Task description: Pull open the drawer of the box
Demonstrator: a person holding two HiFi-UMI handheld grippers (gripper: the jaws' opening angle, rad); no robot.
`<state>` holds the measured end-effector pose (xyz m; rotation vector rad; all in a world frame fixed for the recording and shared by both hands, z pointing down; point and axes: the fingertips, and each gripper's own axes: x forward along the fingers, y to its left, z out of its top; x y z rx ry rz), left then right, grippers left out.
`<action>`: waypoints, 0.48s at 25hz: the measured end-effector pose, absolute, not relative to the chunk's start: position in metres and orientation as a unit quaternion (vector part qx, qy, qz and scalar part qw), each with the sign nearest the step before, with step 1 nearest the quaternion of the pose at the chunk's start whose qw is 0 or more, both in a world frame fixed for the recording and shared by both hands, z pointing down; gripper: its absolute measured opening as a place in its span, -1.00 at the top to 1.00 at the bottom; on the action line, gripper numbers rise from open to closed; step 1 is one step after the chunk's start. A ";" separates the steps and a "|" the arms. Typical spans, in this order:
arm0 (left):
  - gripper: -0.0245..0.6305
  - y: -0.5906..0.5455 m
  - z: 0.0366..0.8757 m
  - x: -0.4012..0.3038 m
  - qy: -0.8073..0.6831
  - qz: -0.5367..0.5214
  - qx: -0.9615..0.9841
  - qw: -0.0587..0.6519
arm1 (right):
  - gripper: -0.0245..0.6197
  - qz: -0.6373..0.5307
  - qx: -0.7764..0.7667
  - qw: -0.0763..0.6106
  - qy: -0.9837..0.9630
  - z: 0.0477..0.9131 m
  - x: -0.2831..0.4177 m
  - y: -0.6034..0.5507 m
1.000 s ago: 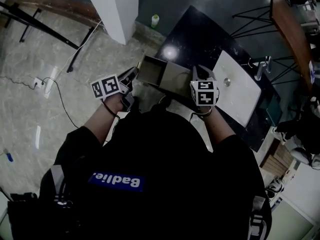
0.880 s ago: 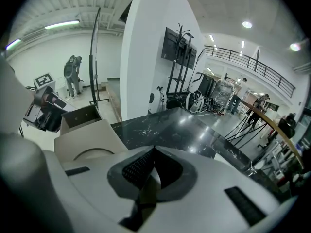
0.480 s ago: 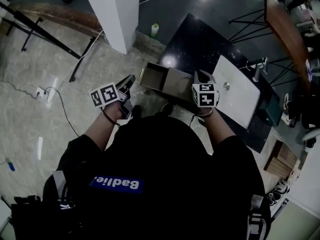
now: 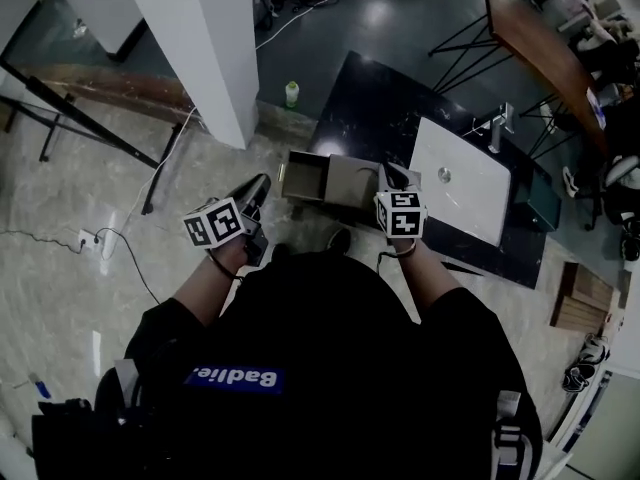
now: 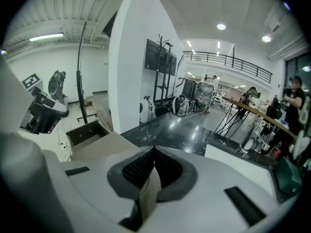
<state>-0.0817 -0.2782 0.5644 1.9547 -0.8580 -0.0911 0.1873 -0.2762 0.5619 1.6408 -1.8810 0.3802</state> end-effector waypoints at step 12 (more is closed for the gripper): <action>0.84 -0.280 0.498 -0.037 -0.275 -0.031 0.884 0.376 | 0.92 0.155 0.676 0.230 -0.683 0.512 0.180 -0.201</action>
